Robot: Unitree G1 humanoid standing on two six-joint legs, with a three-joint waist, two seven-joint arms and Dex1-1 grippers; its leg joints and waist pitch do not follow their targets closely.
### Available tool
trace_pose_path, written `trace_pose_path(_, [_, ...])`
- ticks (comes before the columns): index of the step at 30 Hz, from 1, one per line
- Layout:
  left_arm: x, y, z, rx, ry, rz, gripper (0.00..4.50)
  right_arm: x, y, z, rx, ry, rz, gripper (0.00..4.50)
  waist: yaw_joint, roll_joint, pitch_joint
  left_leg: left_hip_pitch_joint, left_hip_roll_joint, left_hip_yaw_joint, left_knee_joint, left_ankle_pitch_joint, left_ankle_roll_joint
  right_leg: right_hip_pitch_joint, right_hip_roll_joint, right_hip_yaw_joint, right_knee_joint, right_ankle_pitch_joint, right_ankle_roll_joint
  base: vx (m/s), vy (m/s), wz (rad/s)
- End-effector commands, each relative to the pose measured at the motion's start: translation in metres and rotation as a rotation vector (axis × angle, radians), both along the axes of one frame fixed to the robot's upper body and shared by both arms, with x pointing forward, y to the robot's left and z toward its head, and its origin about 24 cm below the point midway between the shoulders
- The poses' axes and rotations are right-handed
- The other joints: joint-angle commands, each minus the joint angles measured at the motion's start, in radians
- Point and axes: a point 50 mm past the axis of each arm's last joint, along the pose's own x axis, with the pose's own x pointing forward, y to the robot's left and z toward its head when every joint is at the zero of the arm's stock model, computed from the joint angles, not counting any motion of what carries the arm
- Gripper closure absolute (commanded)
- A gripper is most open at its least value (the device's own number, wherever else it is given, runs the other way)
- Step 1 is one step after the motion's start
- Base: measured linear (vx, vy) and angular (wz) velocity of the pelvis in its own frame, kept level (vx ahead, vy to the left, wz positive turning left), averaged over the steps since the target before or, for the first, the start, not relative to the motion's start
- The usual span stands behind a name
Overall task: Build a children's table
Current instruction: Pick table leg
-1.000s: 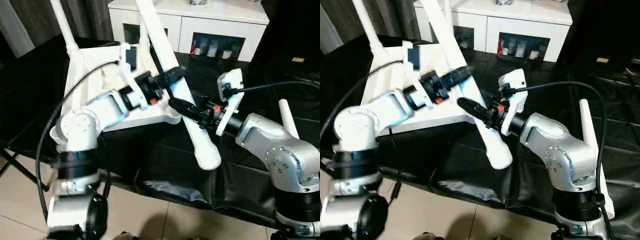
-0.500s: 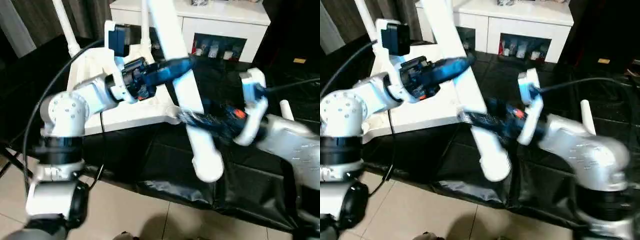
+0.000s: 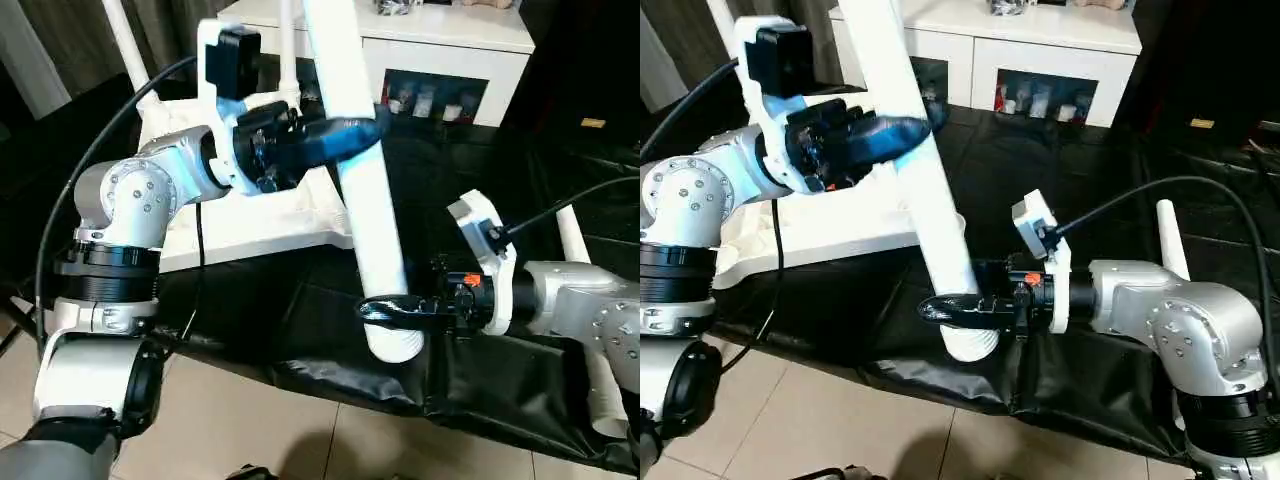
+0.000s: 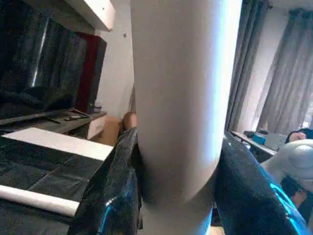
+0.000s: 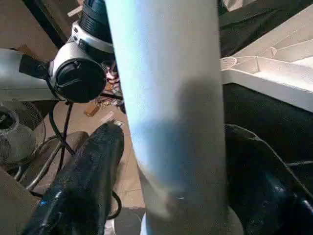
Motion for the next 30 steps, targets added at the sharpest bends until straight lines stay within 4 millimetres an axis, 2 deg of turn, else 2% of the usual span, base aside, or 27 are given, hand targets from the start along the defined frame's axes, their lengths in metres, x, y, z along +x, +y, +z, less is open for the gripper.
trace_pose_path(1, [0.0,-0.001,0.003,0.021,-0.03,-0.003,2.77,0.0,0.001,0.004,-0.004,-0.029,0.015,1.65,0.005,-0.008,-0.068,0.016,0.068,-0.024,-0.083,-0.205,-0.006,0.049,-0.058,0.038,-0.072,-0.304,-0.228,0.0,0.0,0.0])
trace_pose_path(6, [0.002,-0.003,-0.001,0.035,-0.033,-0.003,2.77,0.001,0.001,0.003,-0.009,-0.046,0.002,1.99,0.006,-0.008,-0.069,0.016,0.067,-0.022,-0.082,-0.2,-0.001,0.05,-0.059,0.038,-0.07,-0.286,-0.24,0.0,0.0,0.0])
trace_pose_path(7, [0.001,-0.003,-0.001,0.034,-0.032,-0.011,2.77,0.001,0.002,0.001,-0.011,-0.05,-0.002,2.17,0.006,-0.007,-0.068,0.017,0.067,-0.022,-0.082,-0.207,-0.002,0.049,-0.059,0.038,-0.071,-0.295,-0.24,0.0,0.0,0.0])
trace_pose_path(11, [0.001,-0.002,-0.002,0.034,-0.03,-0.012,2.77,0.0,0.003,0.0,-0.016,-0.054,-0.003,2.43,0.006,-0.007,-0.067,0.017,0.067,-0.022,-0.083,-0.213,-0.003,0.049,-0.058,0.038,-0.073,-0.306,-0.238,0.0,0.0,0.0])
trace_pose_path(17, [0.005,-0.002,-0.003,0.044,-0.028,0.047,2.77,0.006,0.005,-0.004,-0.041,-0.1,-0.07,2.56,0.003,-0.006,-0.066,0.017,0.068,-0.024,-0.084,-0.231,-0.012,0.046,-0.059,0.038,-0.075,-0.335,-0.227,0.0,0.0,0.0])
trace_pose_path(18, [0.009,-0.003,-0.004,0.05,-0.025,0.094,2.21,0.009,0.005,-0.004,-0.048,-0.116,-0.103,2.57,0.003,-0.006,-0.066,0.017,0.068,-0.024,-0.084,-0.232,-0.015,0.046,-0.059,0.039,-0.076,-0.333,-0.227,0.0,0.0,0.0])
trace_pose_path(19, [0.022,-0.003,-0.002,0.02,0.03,0.227,2.07,0.022,0.006,-0.006,-0.069,-0.162,-0.222,2.57,0.001,-0.007,-0.067,0.016,0.067,-0.023,-0.083,-0.231,-0.019,0.045,-0.059,0.038,-0.074,-0.329,-0.227,0.0,0.0,0.0])
trace_pose_path(22, [0.033,-0.002,-0.001,0.013,0.06,0.367,2.07,0.032,0.006,-0.007,-0.084,-0.2,-0.312,2.61,0.0,-0.011,-0.067,0.018,0.064,-0.025,-0.081,-0.24,-0.034,0.045,-0.06,0.035,-0.081,-0.367,-0.211,0.0,0.0,0.0])
trace_pose_path(23, [0.033,-0.001,-0.003,0.016,0.06,0.387,2.0,0.036,0.007,-0.007,-0.081,-0.219,-0.36,2.63,0.001,-0.011,-0.068,0.017,0.066,-0.025,-0.082,-0.232,-0.03,0.045,-0.061,0.037,-0.08,-0.358,-0.204,0.0,0.0,0.0])
trace_pose_path(24, [0.033,-0.001,-0.003,0.018,0.059,0.394,1.68,0.038,0.008,-0.007,-0.078,-0.232,-0.393,2.64,0.0,-0.01,-0.068,0.015,0.065,-0.025,-0.083,-0.228,-0.027,0.045,-0.059,0.036,-0.079,-0.353,-0.202,0.0,0.0,0.0])
trace_pose_path(25, [0.031,-0.002,-0.005,0.021,0.069,0.399,1.68,0.041,0.01,-0.006,-0.073,-0.252,-0.426,2.64,0.0,-0.012,-0.07,0.014,0.066,-0.024,-0.083,-0.214,-0.025,0.046,-0.059,0.036,-0.076,-0.33,-0.2,0.0,0.0,0.0])
trace_pose_path(28, [0.031,-0.008,-0.015,0.082,0.105,0.477,1.63,0.046,0.016,-0.006,-0.087,-0.303,-0.489,2.64,-0.004,-0.009,-0.071,0.013,0.07,-0.025,-0.085,-0.191,-0.019,0.046,-0.056,0.036,-0.067,-0.252,-0.224,0.0,0.0,0.0])
trace_pose_path(30, [0.034,-0.012,-0.021,0.106,0.152,0.556,1.26,0.05,0.02,-0.006,-0.106,-0.338,-0.547,2.64,-0.003,-0.009,-0.072,0.012,0.068,-0.022,-0.083,-0.179,-0.01,0.048,-0.054,0.037,-0.066,-0.226,-0.23,0.0,0.0,0.0])
